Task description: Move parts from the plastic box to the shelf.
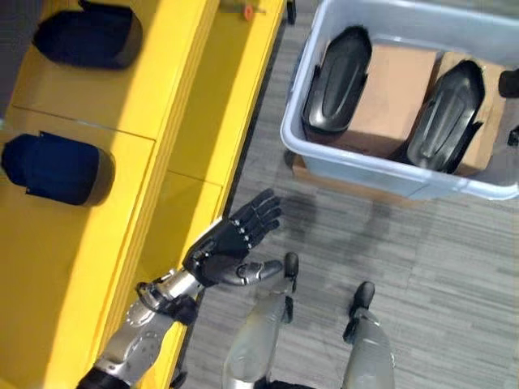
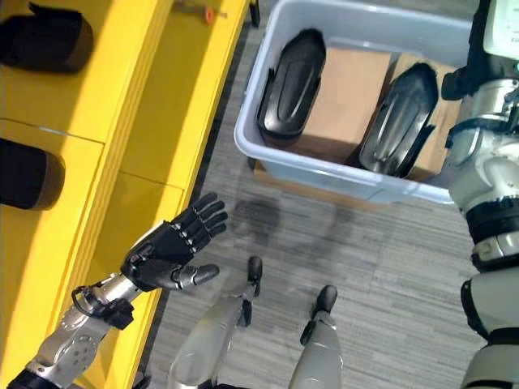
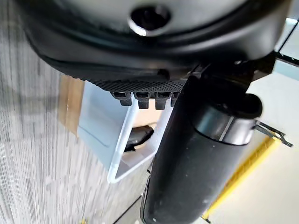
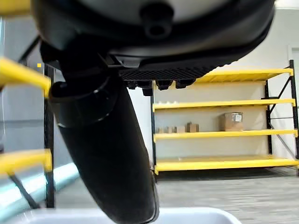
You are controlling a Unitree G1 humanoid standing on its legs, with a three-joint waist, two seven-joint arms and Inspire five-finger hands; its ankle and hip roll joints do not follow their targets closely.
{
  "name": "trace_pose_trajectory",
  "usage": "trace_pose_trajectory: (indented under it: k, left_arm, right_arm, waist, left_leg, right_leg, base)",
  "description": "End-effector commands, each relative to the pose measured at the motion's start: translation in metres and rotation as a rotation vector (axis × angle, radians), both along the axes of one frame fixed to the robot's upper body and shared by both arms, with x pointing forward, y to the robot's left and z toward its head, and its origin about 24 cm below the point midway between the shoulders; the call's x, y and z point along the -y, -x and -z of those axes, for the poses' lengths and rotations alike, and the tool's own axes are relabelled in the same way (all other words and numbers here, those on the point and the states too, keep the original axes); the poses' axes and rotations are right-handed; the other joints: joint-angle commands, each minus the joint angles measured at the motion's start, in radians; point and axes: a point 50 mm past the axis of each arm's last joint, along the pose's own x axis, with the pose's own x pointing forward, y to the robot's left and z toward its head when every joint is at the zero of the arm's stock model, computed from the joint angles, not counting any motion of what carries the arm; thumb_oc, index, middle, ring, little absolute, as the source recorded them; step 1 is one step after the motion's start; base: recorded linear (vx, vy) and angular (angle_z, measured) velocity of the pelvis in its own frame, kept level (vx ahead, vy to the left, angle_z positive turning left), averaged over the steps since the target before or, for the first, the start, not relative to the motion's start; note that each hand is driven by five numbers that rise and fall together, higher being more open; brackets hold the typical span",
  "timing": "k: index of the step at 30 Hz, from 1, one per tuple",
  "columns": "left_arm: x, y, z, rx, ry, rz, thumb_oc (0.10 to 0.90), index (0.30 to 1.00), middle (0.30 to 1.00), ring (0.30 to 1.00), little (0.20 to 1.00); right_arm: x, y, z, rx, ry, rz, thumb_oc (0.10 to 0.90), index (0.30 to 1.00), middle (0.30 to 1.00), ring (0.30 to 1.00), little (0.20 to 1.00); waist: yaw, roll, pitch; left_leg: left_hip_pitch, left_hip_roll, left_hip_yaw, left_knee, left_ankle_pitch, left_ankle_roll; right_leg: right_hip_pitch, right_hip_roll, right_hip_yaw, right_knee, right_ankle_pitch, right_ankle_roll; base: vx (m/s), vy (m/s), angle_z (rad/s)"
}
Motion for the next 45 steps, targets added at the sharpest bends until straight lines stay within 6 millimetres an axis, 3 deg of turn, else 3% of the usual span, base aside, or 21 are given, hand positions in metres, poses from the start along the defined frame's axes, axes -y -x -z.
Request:
trace_pose_trajectory:
  k: [1, 2, 4, 5, 9, 13, 14, 15, 17, 18, 22, 24, 28, 31, 32, 36, 37, 38, 41, 42, 45]
  left_arm:
    - [0.012, 0.008, -0.027, 0.156, 0.077, 0.082, 0.900, 1.000, 1.000, 1.000, 1.000]
    - [0.015, 0.006, -0.023, 0.136, 0.069, 0.086, 0.900, 1.000, 1.000, 1.000, 1.000]
    - [0.019, 0.005, -0.018, 0.113, 0.058, 0.126, 0.900, 1.000, 1.000, 1.000, 1.000]
    - [0.023, 0.005, -0.014, 0.084, 0.065, 0.167, 0.900, 1.000, 1.000, 1.000, 1.000]
    - [0.036, -0.001, -0.006, 0.083, 0.059, 0.125, 0.900, 1.000, 1.000, 1.000, 1.000]
    - [0.036, -0.001, -0.005, 0.080, 0.058, 0.114, 0.900, 1.000, 1.000, 1.000, 1.000]
    - [0.039, -0.005, 0.006, 0.033, 0.087, 0.037, 0.900, 1.000, 1.000, 1.000, 1.000]
    - [0.043, -0.008, 0.013, 0.013, 0.101, -0.003, 0.900, 1.000, 1.000, 1.000, 1.000]
    - [0.044, -0.011, 0.011, 0.037, 0.085, -0.017, 0.900, 1.000, 1.000, 1.000, 1.000]
    - [0.044, -0.012, 0.013, 0.034, 0.067, -0.024, 0.900, 1.000, 1.000, 1.000, 1.000]
    - [0.040, -0.008, 0.016, 0.025, 0.045, -0.053, 0.900, 1.000, 1.000, 1.000, 1.000]
    - [0.037, -0.007, 0.017, 0.019, 0.045, -0.064, 0.900, 1.000, 1.000, 1.000, 1.000]
    - [0.031, -0.004, 0.019, -0.001, 0.051, -0.093, 0.900, 1.000, 1.000, 1.000, 1.000]
    - [0.029, -0.005, 0.015, 0.003, 0.066, -0.114, 0.900, 1.000, 1.000, 1.000, 1.000]
    - [0.027, -0.005, 0.012, 0.007, 0.077, -0.135, 0.900, 1.000, 1.000, 1.000, 1.000]
    - [0.022, -0.004, 0.010, 0.002, 0.086, -0.178, 0.900, 1.000, 1.000, 1.000, 1.000]
    - [0.020, -0.004, 0.009, -0.002, 0.093, -0.194, 0.900, 1.000, 1.000, 1.000, 1.000]
    - [0.018, -0.004, 0.009, -0.005, 0.103, -0.215, 0.900, 1.000, 1.000, 1.000, 1.000]
    - [0.014, -0.002, 0.010, -0.023, 0.134, -0.243, 0.900, 1.000, 1.000, 1.000, 1.000]
    - [0.008, -0.001, 0.017, -0.105, 0.253, -0.269, 0.900, 1.000, 1.000, 1.000, 1.000]
    - [0.009, -0.004, 0.019, -0.102, 0.250, -0.288, 0.900, 1.000, 1.000, 1.000, 1.000]
  right_arm:
    - [-0.003, 0.023, -0.037, 0.198, -0.060, -0.130, 0.900, 1.000, 1.000, 1.000, 1.000]
    - [-0.011, 0.020, -0.015, 0.166, -0.108, -0.183, 0.900, 1.000, 1.000, 1.000, 1.000]
    - [-0.016, 0.020, -0.001, 0.162, -0.175, -0.238, 0.900, 1.000, 1.000, 1.000, 1.000]
    - [-0.022, 0.019, 0.017, 0.132, -0.232, -0.275, 0.900, 1.000, 1.000, 1.000, 1.000]
    - [-0.059, 0.020, 0.074, 0.062, -0.396, -0.462, 0.900, 1.000, 1.000, 1.000, 1.000]
    - [-0.063, 0.021, 0.081, 0.052, -0.410, -0.478, 0.900, 1.000, 1.000, 1.000, 1.000]
    - [-0.091, 0.029, 0.123, -0.033, -0.484, -0.583, 0.900, 1.000, 1.000, 1.000, 1.000]
    - [-0.100, 0.040, 0.155, -0.124, -0.532, -0.615, 0.900, 1.000, 1.000, 1.000, 1.000]
    - [-0.102, 0.045, 0.168, -0.169, -0.536, -0.622, 0.900, 1.000, 1.000, 1.000, 1.000]
    - [-0.101, 0.049, 0.181, -0.227, -0.555, -0.611, 0.900, 1.000, 1.000, 1.000, 1.000]
    - [-0.100, 0.056, 0.203, -0.310, -0.598, -0.602, 0.900, 1.000, 1.000, 1.000, 1.000]
    - [-0.099, 0.060, 0.210, -0.336, -0.601, -0.595, 0.900, 1.000, 1.000, 1.000, 1.000]
    - [-0.090, 0.070, 0.220, -0.388, -0.596, -0.575, 0.900, 1.000, 1.000, 1.000, 1.000]
    - [-0.091, 0.068, 0.215, -0.392, -0.542, -0.584, 0.900, 1.000, 1.000, 1.000, 1.000]
    - [-0.094, 0.066, 0.208, -0.394, -0.490, -0.600, 0.900, 1.000, 1.000, 1.000, 1.000]
    - [-0.090, 0.068, 0.201, -0.385, -0.470, -0.604, 0.900, 1.000, 1.000, 1.000, 1.000]
    - [-0.089, 0.069, 0.198, -0.377, -0.457, -0.604, 0.900, 1.000, 1.000, 1.000, 1.000]
    - [-0.088, 0.070, 0.194, -0.369, -0.454, -0.615, 0.900, 1.000, 1.000, 1.000, 1.000]
    - [-0.089, 0.072, 0.191, -0.359, -0.442, -0.640, 0.900, 1.000, 1.000, 1.000, 1.000]
    - [-0.092, 0.076, 0.187, -0.357, -0.424, -0.679, 0.900, 1.000, 1.000, 1.000, 1.000]
    - [-0.094, 0.078, 0.186, -0.352, -0.432, -0.698, 0.900, 1.000, 1.000, 1.000, 1.000]
  waist:
    - [-0.009, -0.022, -0.042]
    - [-0.018, -0.035, -0.059]
    - [-0.025, -0.043, -0.073]
    - [-0.035, -0.050, -0.086]
    - [-0.073, -0.066, -0.121]
    - [-0.075, -0.070, -0.125]
    - [-0.117, -0.088, -0.148]
    - [-0.159, -0.104, -0.170]
    - [-0.175, -0.115, -0.182]
    - [-0.195, -0.133, -0.195]
    - [-0.221, -0.155, -0.210]
    - [-0.228, -0.159, -0.215]
    - [-0.237, -0.162, -0.253]
    - [-0.234, -0.157, -0.264]
    - [-0.228, -0.149, -0.274]
    - [-0.228, -0.148, -0.288]
    - [-0.230, -0.150, -0.294]
    - [-0.229, -0.151, -0.300]
    - [-0.224, -0.154, -0.300]
    - [-0.223, -0.162, -0.309]
    - [-0.218, -0.166, -0.308]
  left_leg:
    - [0.083, 0.047, 0.046, 0.068, -0.178, -0.033]
    - [0.104, 0.047, 0.049, 0.074, -0.187, -0.029]
    - [0.123, 0.045, 0.053, 0.067, -0.190, -0.022]
    - [0.142, 0.045, 0.061, 0.060, -0.191, -0.013]
    - [0.221, 0.052, 0.107, 0.038, -0.201, 0.022]
    - [0.228, 0.052, 0.113, 0.035, -0.202, 0.025]
    - [0.273, 0.063, 0.140, 0.017, -0.211, 0.035]
    - [0.303, 0.061, 0.138, -0.010, -0.210, 0.024]
    - [0.312, 0.059, 0.139, -0.025, -0.209, 0.015]
    - [0.336, 0.052, 0.141, -0.043, -0.221, 0.003]
    - [0.387, 0.047, 0.135, -0.061, -0.256, -0.002]
    - [0.401, 0.052, 0.129, -0.061, -0.265, -0.003]
    - [0.408, 0.074, 0.115, -0.059, -0.255, -0.018]
    - [0.410, 0.104, 0.118, -0.064, -0.242, -0.039]
    - [0.414, 0.132, 0.110, -0.064, -0.229, -0.051]
    - [0.414, 0.154, 0.071, -0.039, -0.226, -0.060]
    - [0.414, 0.162, 0.059, -0.019, -0.227, -0.064]
    - [0.399, 0.180, 0.047, 0.035, -0.193, -0.077]
    - [0.366, 0.189, 0.028, 0.123, -0.152, -0.086]
    - [0.338, 0.181, 0.034, 0.245, -0.133, -0.089]
    - [0.274, 0.164, 0.040, 0.339, -0.111, -0.087]
  right_leg:
    - [0.057, -0.016, -0.019, 0.069, -0.085, -0.025]
    - [0.083, -0.020, -0.015, 0.071, -0.084, -0.029]
    - [0.098, -0.021, -0.015, 0.074, -0.086, -0.032]
    - [0.107, -0.025, -0.020, 0.092, -0.091, -0.036]
    - [0.113, -0.046, -0.041, 0.243, -0.074, -0.052]
    - [0.112, -0.049, -0.041, 0.257, -0.069, -0.050]
    - [0.098, -0.018, -0.029, 0.299, -0.045, -0.044]
    - [0.094, 0.056, 0.006, 0.194, -0.050, -0.040]
    - [0.082, 0.076, 0.022, 0.103, -0.020, -0.030]
    - [0.057, 0.070, 0.045, -0.027, 0.059, 0.000]
    - [0.012, 0.048, 0.089, -0.122, 0.173, 0.042]
    - [0.005, 0.043, 0.100, -0.134, 0.191, 0.048]
    - [0.057, 0.060, 0.102, -0.159, 0.138, 0.040]
    - [0.071, 0.068, 0.085, -0.129, 0.092, 0.020]
    - [0.081, 0.079, 0.072, -0.080, 0.040, -0.003]
    - [0.093, 0.102, 0.085, -0.030, -0.010, -0.033]
    - [0.097, 0.114, 0.089, -0.016, -0.027, -0.048]
    - [0.111, 0.135, 0.086, -0.011, -0.048, -0.072]
    - [0.130, 0.154, 0.081, -0.015, -0.062, -0.099]
    - [0.139, 0.167, 0.068, -0.029, -0.068, -0.124]
    - [0.151, 0.181, 0.060, -0.037, -0.075, -0.143]
  base:
    - [0.17, 0.278, -0.01]
    - [0.11, 0.195, -0.02]
    - [0.07, 0.215, -0.02]
    - [0.10, 0.331, -0.07]
    - [0.09, 0.265, -0.24]
    - [0.04, 0.060, -0.58]
    - [0.15, 0.043, -0.31]
    - [0.16, 0.020, -0.17]
    - [0.09, -0.181, -0.14]
    - [0.11, -0.231, -0.08]
    - [0.17, -0.205, 0.10]
    - [0.24, -0.230, 0.14]
    - [0.26, -0.242, 0.39]
    - [0.19, -0.227, 0.18]
    - [0.23, -0.239, -0.07]
    - [0.25, -0.246, -0.03]
    - [0.33, -0.379, 0.16]
    - [0.28, -0.338, 0.20]
    - [0.21, -0.302, 0.09]
    - [0.16, -0.255, 0.04]
    - [0.11, -0.229, 0.17]
